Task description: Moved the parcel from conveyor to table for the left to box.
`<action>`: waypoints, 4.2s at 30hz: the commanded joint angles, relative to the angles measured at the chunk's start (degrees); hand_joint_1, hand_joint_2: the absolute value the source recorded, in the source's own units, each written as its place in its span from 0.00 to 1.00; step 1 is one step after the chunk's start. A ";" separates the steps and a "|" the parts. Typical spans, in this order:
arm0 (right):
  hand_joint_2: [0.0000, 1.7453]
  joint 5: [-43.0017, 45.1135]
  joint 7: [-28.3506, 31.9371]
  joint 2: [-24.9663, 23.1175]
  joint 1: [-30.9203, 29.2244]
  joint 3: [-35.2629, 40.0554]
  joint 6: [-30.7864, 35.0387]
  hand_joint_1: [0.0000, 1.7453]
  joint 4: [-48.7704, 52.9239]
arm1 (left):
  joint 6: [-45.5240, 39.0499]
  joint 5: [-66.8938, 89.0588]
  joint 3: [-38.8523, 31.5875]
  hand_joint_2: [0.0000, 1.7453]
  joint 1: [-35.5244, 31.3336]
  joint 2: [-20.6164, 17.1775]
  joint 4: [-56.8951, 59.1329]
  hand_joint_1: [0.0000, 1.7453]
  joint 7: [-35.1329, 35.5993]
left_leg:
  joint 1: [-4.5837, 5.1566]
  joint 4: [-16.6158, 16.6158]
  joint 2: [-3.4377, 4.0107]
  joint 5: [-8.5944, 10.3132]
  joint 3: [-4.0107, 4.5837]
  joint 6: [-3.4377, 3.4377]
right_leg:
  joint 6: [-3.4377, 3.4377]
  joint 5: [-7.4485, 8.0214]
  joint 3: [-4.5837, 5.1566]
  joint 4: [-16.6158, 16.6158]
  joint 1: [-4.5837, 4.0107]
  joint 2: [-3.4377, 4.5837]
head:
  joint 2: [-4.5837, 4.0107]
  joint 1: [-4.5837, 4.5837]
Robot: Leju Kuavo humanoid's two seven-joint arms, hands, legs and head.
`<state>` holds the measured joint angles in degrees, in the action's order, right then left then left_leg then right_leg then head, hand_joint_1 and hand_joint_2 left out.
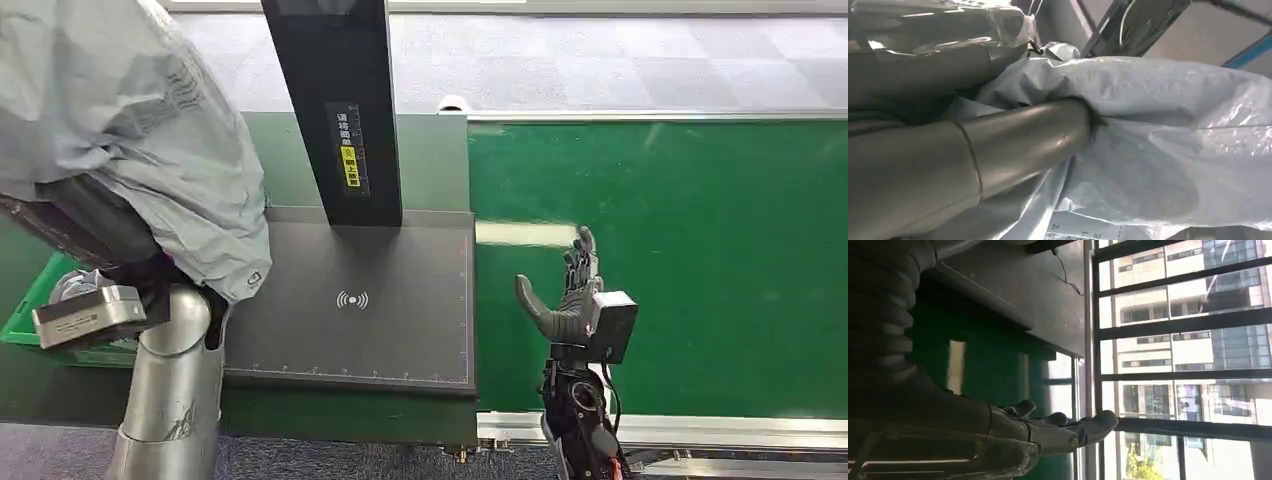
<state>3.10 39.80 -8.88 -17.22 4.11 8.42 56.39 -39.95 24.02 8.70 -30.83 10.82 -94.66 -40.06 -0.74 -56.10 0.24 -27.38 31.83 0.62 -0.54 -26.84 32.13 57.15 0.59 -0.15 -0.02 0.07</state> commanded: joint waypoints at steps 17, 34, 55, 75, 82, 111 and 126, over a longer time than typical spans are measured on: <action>1.00 -0.64 0.20 1.47 0.09 1.72 0.64 0.00 -1.88 | -0.05 33.71 -28.29 1.00 -14.83 5.53 24.46 1.00 0.06 | 0.04 0.11 0.08 0.09 -0.07 -0.05 | 0.04 0.08 -0.01 -0.08 0.03 0.11 | 0.00 0.00; 1.00 -2.74 -1.25 0.87 1.04 1.99 -0.56 0.00 -0.69 | -0.05 59.29 -26.26 0.00 -14.99 -3.36 52.42 1.00 20.78 | 0.04 0.10 0.04 0.07 -0.12 -0.01 | 0.05 0.03 -0.04 -0.04 0.04 0.07 | 0.02 -0.02; 1.00 -1.66 -2.70 0.98 0.96 3.45 0.05 0.00 -0.46 | -0.05 65.77 -10.36 0.00 -4.61 -15.06 43.98 1.00 50.37 | -0.03 0.08 0.42 0.03 -0.04 -0.01 | 0.10 0.08 0.16 0.04 -0.05 0.43 | 0.02 0.00; 1.00 -0.12 -1.88 2.24 1.05 3.89 0.76 0.00 -0.50 | -0.05 65.86 -59.41 0.00 -9.56 -4.96 46.10 1.00 27.34 | -0.03 0.11 0.20 0.11 -0.06 0.00 | 0.11 0.05 0.12 0.03 -0.05 0.25 | 0.02 0.00; 1.00 -0.02 -2.44 1.73 2.14 3.04 0.94 0.00 1.42 | 7.15 65.94 -32.08 0.00 -3.47 -13.19 47.44 1.00 47.33 | -0.03 0.09 0.17 0.11 -0.04 0.03 | 0.14 0.05 0.12 0.06 -0.05 0.19 | 0.02 0.02; 1.00 -2.06 -3.46 1.16 2.76 1.05 -1.09 0.00 2.95 | -0.05 65.98 -1.19 0.00 -9.73 -19.85 71.06 0.00 65.71 | -0.02 0.10 0.04 0.17 -0.40 0.10 | 0.14 0.06 -0.33 0.07 -0.03 0.04 | 0.02 0.02; 1.00 -1.78 -2.22 1.37 1.92 1.44 -0.82 0.00 0.68 | -0.05 65.98 -19.17 0.00 1.21 -16.56 22.89 0.00 45.60 | -0.04 0.06 0.11 0.15 0.05 0.10 | 0.14 0.06 0.17 0.10 -0.05 0.14 | 0.02 0.02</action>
<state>1.05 37.44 -7.65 -13.37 6.23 7.50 60.02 -40.17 89.94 -6.56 -30.98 -7.02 -61.93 5.94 -0.78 -56.05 0.37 -27.25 31.85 0.75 -0.40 -26.79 32.28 57.26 0.53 0.00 0.00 0.09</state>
